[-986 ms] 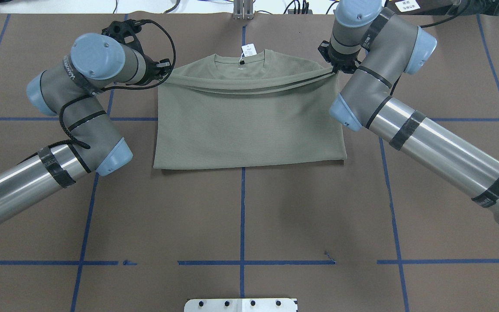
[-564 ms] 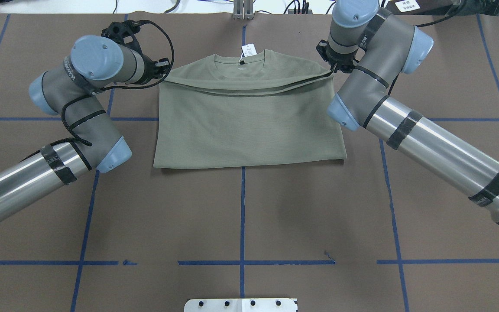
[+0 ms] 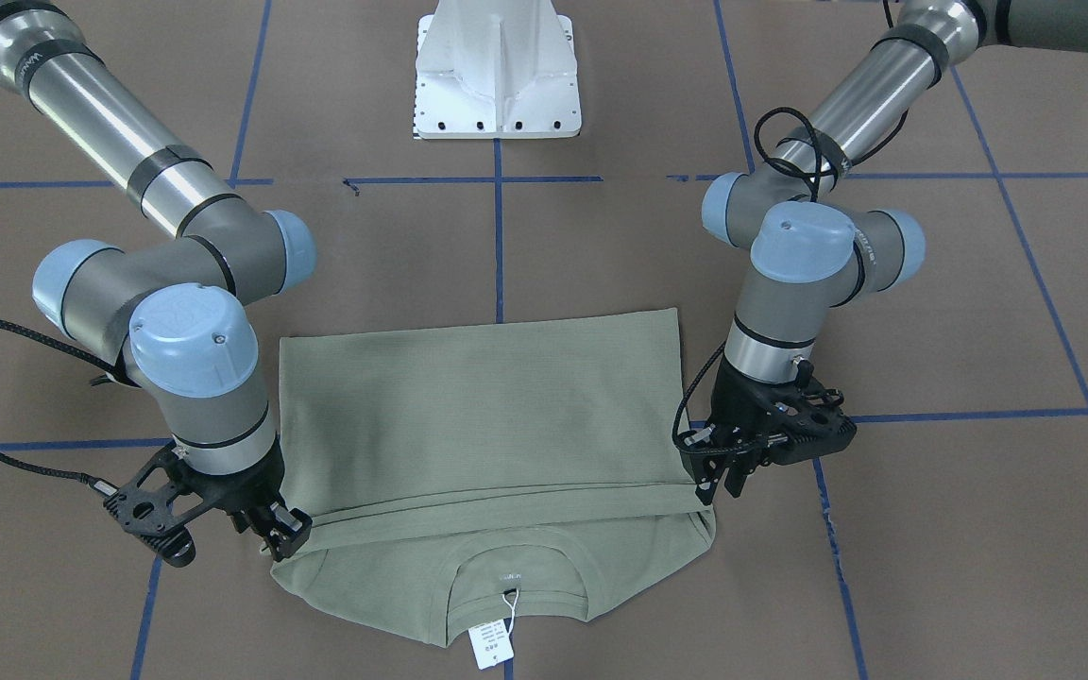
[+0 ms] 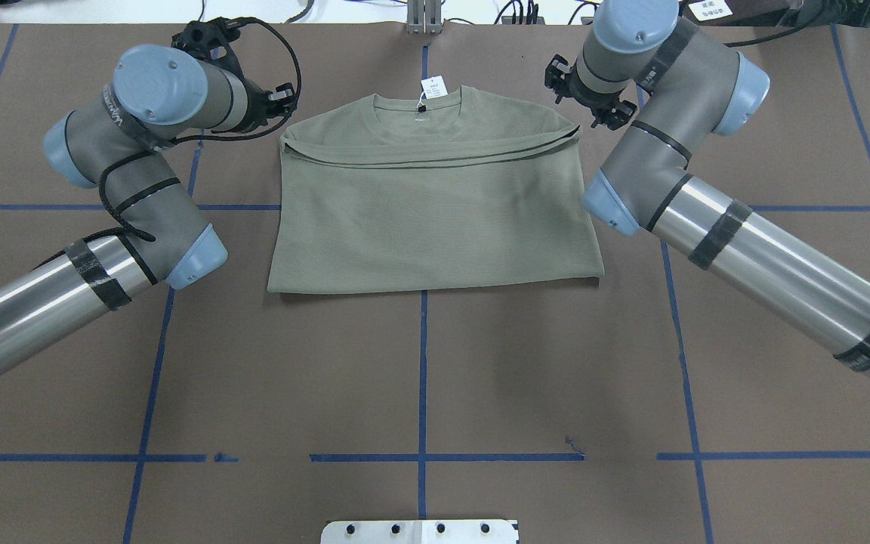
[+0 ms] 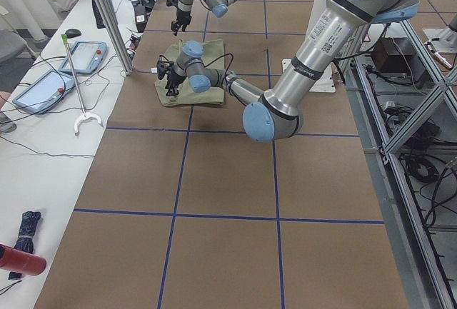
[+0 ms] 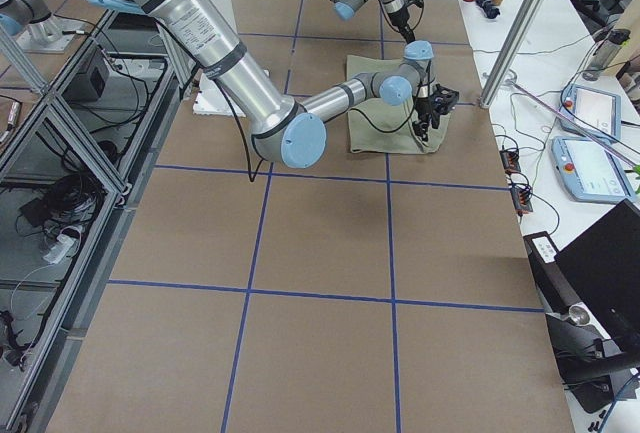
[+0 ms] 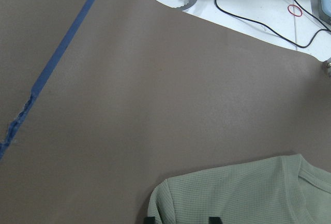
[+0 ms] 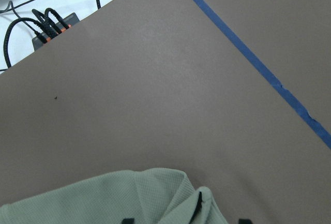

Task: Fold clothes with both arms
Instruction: 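Raise both grippers away from the folded shirt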

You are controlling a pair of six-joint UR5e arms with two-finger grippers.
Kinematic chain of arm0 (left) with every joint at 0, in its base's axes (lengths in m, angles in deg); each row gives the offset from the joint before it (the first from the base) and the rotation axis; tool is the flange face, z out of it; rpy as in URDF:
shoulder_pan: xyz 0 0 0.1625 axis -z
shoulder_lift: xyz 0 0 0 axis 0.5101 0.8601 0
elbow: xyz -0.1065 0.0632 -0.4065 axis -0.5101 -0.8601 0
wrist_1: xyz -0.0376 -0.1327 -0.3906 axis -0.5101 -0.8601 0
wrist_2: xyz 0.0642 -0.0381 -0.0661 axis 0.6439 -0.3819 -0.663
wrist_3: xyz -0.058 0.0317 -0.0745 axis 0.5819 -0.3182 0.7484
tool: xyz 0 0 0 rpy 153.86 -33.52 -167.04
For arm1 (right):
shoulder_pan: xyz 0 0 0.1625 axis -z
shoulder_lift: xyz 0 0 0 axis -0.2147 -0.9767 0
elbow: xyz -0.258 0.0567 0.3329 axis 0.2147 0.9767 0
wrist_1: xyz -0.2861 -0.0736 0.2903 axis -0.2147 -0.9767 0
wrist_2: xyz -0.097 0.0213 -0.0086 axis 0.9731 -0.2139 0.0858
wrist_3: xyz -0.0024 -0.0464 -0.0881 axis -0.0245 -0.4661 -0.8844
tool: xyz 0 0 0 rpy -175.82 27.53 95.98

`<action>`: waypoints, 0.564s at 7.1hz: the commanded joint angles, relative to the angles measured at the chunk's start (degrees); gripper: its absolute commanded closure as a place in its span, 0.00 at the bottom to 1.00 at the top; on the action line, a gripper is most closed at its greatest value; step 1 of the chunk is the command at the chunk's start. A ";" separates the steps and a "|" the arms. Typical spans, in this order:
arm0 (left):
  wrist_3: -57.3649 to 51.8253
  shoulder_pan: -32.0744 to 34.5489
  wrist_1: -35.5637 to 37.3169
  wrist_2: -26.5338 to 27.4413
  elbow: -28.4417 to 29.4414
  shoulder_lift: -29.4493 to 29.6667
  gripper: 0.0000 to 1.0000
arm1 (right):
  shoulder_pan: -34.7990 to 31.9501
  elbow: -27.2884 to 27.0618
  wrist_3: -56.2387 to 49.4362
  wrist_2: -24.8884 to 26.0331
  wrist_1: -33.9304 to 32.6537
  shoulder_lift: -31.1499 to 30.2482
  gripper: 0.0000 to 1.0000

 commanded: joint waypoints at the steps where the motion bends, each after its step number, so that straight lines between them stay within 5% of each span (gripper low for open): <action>1: 0.15 0.49 -1.14 -3.12 -4.33 -0.54 0.52 | 4.13 -15.82 6.45 -0.03 0.47 -13.27 0.21; 4: -0.19 0.49 -1.58 -4.81 -6.02 -2.22 0.52 | 11.78 -26.15 20.86 4.08 0.30 -21.23 0.21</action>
